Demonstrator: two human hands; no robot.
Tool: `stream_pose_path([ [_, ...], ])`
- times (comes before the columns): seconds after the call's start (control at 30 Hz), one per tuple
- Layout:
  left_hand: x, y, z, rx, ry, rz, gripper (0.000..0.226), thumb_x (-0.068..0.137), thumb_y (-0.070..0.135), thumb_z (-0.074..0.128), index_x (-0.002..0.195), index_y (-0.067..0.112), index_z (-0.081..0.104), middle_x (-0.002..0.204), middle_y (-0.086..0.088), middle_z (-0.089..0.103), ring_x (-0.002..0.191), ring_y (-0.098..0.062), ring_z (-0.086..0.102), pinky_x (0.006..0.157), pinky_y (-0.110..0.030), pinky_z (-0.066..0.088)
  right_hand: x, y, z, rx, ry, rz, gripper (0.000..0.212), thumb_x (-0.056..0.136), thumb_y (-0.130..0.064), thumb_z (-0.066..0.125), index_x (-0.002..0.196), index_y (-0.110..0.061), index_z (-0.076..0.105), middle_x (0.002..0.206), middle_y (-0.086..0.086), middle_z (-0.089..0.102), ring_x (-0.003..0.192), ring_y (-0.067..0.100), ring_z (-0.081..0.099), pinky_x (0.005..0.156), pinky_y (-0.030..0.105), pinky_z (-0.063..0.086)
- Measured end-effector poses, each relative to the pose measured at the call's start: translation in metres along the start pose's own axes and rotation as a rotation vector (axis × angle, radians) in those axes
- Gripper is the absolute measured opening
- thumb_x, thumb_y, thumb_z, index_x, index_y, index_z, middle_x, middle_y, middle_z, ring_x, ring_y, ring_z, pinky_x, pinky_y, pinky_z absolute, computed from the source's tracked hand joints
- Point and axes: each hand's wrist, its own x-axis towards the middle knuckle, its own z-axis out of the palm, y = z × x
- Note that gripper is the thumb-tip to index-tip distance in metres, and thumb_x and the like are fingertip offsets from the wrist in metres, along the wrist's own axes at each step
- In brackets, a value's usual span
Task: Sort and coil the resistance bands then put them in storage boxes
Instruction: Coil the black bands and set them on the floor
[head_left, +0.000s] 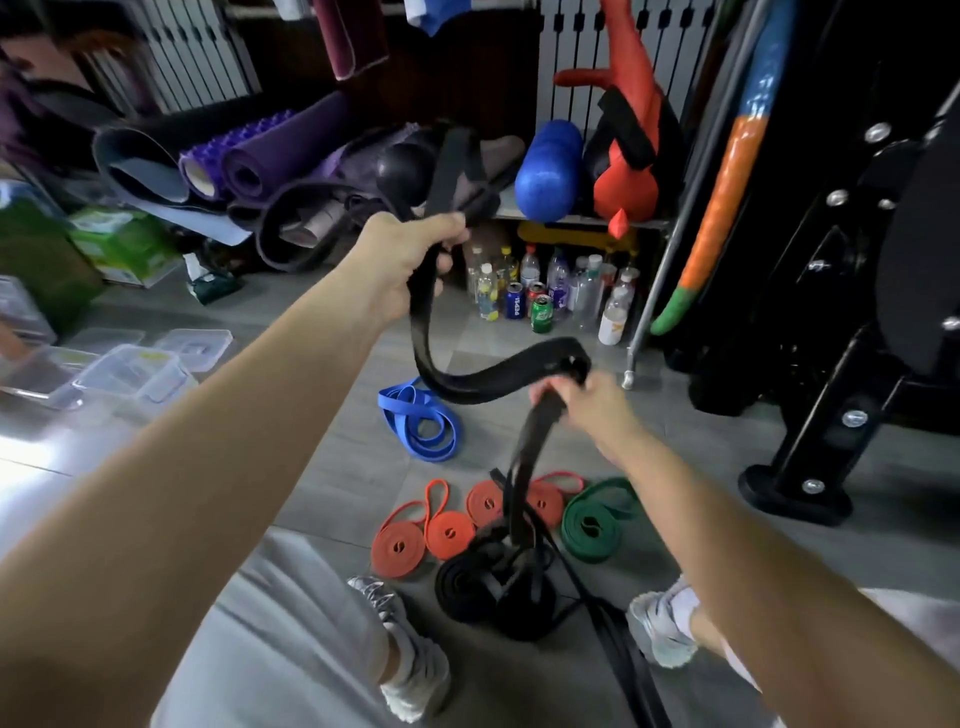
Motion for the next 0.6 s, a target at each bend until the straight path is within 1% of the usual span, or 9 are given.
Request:
stream_pose_path([
  [0.1, 0.000, -0.018, 0.002, 0.154, 0.049, -0.005, 0.009, 0.083, 0.014, 0.069, 0.082, 0.006, 0.063, 0.091, -0.014, 0.063, 0.042, -0.008, 0.040, 0.043, -0.020, 0.032, 0.007, -0.071, -0.017, 0.068, -0.003, -0.190, 0.032, 0.093, 0.007, 0.040, 0.079, -0.016, 0.056, 0.071, -0.002, 0.061, 0.055, 0.002, 0.064, 0.048, 0.015, 0.049],
  [0.13, 0.000, -0.023, 0.004, 0.166, 0.045, -0.006, 0.009, 0.083, 0.013, 0.069, 0.083, 0.006, 0.063, 0.090, -0.015, 0.061, 0.042, -0.009, 0.039, 0.042, -0.019, 0.031, 0.007, -0.091, -0.022, 0.042, 0.010, -0.272, 0.034, 0.091, 0.010, 0.038, 0.077, -0.017, 0.055, 0.072, 0.000, 0.061, 0.059, 0.001, 0.063, 0.051, 0.013, 0.049],
  [0.2, 0.000, -0.029, 0.008, 0.158, 0.017, -0.013, 0.008, 0.083, 0.011, 0.067, 0.082, 0.006, 0.061, 0.088, -0.017, 0.056, 0.040, -0.009, 0.037, 0.040, -0.018, 0.029, 0.008, -0.116, -0.031, 0.043, 0.074, -0.373, 0.031, 0.090, 0.009, 0.039, 0.083, -0.017, 0.055, 0.082, 0.009, 0.065, 0.073, 0.014, 0.065, 0.065, 0.023, 0.054],
  [0.27, 0.001, -0.031, 0.011, 0.109, -0.011, -0.021, 0.010, 0.085, 0.008, 0.066, 0.077, 0.007, 0.060, 0.087, -0.016, 0.053, 0.040, -0.008, 0.036, 0.040, -0.018, 0.027, 0.008, -0.128, -0.037, 0.040, 0.118, -0.419, 0.024, 0.092, 0.003, 0.042, 0.087, -0.015, 0.058, 0.079, 0.003, 0.064, 0.073, 0.011, 0.062, 0.071, 0.027, 0.052],
  [0.33, -0.001, -0.031, 0.014, 0.070, -0.019, -0.023, 0.008, 0.085, 0.008, 0.065, 0.078, 0.006, 0.060, 0.089, -0.016, 0.053, 0.040, -0.008, 0.036, 0.041, -0.018, 0.026, 0.008, -0.130, -0.042, -0.118, 0.088, -0.433, 0.017, 0.092, -0.001, 0.045, 0.096, -0.001, 0.061, 0.075, 0.000, 0.062, 0.071, 0.008, 0.061, 0.074, 0.028, 0.053],
  [0.37, -0.003, -0.029, 0.015, 0.077, -0.016, -0.021, 0.008, 0.085, 0.010, 0.065, 0.081, 0.005, 0.061, 0.090, -0.017, 0.054, 0.042, -0.009, 0.036, 0.042, -0.019, 0.026, 0.009, -0.127, -0.046, -0.214, 0.094, -0.437, 0.018, 0.092, -0.001, 0.046, 0.099, 0.003, 0.061, 0.079, 0.004, 0.063, 0.078, 0.014, 0.062, 0.081, 0.035, 0.052],
  [0.47, -0.008, -0.030, 0.019, 0.052, -0.054, 0.016, 0.017, 0.088, 0.021, 0.066, 0.085, 0.004, 0.064, 0.085, -0.012, 0.062, 0.043, -0.008, 0.040, 0.043, -0.021, 0.033, 0.008, -0.123, -0.054, -0.218, 0.193, -0.374, 0.015, 0.091, -0.004, 0.044, 0.090, -0.006, 0.059, 0.085, 0.010, 0.061, 0.091, 0.031, 0.060, 0.084, 0.052, 0.049],
  [0.53, -0.015, -0.036, 0.025, 0.053, -0.174, 0.064, 0.018, 0.090, 0.027, 0.061, 0.083, 0.010, 0.063, 0.075, -0.002, 0.064, 0.044, -0.008, 0.042, 0.044, -0.021, 0.035, 0.004, -0.129, -0.051, -0.027, 0.187, -0.292, 0.018, 0.094, -0.010, 0.042, 0.082, -0.013, 0.055, 0.084, 0.012, 0.063, 0.089, 0.033, 0.064, 0.080, 0.051, 0.054],
  [0.6, -0.024, -0.046, 0.037, 0.158, -0.308, 0.099, 0.013, 0.091, 0.023, 0.060, 0.081, 0.015, 0.061, 0.060, 0.010, 0.061, 0.043, -0.006, 0.045, 0.043, -0.018, 0.036, 0.001, -0.137, -0.048, -0.023, 0.168, -0.298, 0.024, 0.093, -0.010, 0.041, 0.074, -0.015, 0.053, 0.070, 0.005, 0.061, 0.075, 0.027, 0.064, 0.072, 0.041, 0.054],
])
